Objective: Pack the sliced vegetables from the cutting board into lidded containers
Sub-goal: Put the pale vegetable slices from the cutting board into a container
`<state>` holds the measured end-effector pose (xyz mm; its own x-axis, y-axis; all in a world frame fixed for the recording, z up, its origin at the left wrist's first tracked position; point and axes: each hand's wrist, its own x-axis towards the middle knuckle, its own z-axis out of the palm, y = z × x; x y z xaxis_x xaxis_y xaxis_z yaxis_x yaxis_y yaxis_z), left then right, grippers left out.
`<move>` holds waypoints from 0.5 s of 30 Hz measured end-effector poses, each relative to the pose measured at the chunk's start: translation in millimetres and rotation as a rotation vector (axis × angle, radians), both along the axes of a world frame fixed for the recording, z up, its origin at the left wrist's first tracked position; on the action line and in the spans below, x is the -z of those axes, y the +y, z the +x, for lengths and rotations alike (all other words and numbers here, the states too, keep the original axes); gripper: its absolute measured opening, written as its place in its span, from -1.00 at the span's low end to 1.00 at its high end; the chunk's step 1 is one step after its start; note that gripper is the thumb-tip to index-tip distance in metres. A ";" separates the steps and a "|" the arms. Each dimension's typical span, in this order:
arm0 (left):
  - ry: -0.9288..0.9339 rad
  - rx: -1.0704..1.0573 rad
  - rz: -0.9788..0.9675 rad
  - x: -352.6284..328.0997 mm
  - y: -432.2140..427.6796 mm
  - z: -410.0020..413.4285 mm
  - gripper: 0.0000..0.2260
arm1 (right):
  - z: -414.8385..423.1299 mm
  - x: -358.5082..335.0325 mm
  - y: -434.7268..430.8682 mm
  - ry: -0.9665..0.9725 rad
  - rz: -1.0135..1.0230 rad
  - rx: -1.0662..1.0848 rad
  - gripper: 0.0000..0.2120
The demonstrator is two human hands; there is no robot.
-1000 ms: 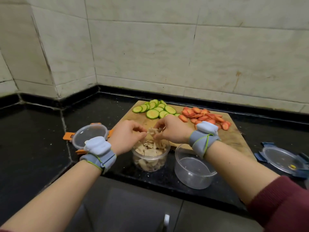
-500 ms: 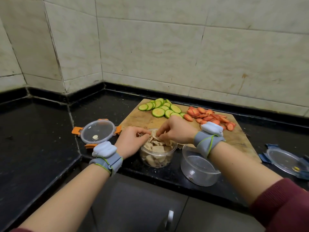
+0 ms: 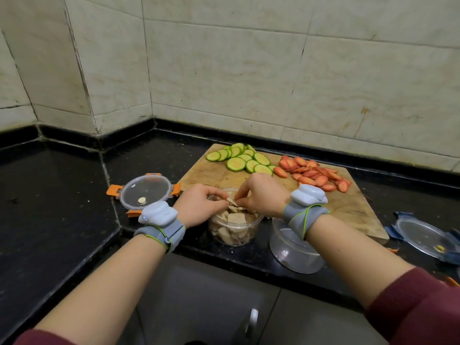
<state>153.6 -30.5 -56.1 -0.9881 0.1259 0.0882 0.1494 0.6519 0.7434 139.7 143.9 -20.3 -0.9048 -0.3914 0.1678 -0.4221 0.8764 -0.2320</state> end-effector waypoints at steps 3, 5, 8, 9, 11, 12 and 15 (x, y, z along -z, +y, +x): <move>0.020 0.010 -0.140 -5.7 1.2 -0.1 -0.81 | -0.9 0.7 3.4 -0.067 -0.048 -0.025 -0.84; 0.038 0.006 -0.216 -10.1 3.7 -0.6 -0.82 | -1.5 -3.6 10.5 -0.137 -0.089 -0.032 -0.82; 0.145 -0.053 -0.281 -17.8 11.8 0.6 -0.85 | 0.9 -7.7 26.2 -0.160 -0.285 0.017 -0.81; 0.209 -0.087 -0.262 -19.4 15.7 0.2 -0.85 | 2.4 -9.1 32.8 -0.153 -0.369 0.045 -0.83; 0.305 -0.155 -0.214 -23.2 25.0 0.4 -0.83 | 5.7 -12.8 44.8 -0.181 -0.506 0.083 -0.89; 0.340 -0.161 -0.210 -25.9 32.3 1.4 -0.82 | 7.8 -14.5 53.8 -0.197 -0.552 0.109 -0.91; 0.410 -0.069 -0.227 -34.2 80.5 4.4 -0.82 | 19.2 -20.6 108.3 -0.157 -0.576 0.251 -0.92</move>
<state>158.0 50.0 -21.9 -0.8841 0.1221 0.4510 0.3513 0.8101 0.4693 158.9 252.1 0.2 -0.9879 -0.0513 0.1464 -0.1435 0.6607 -0.7368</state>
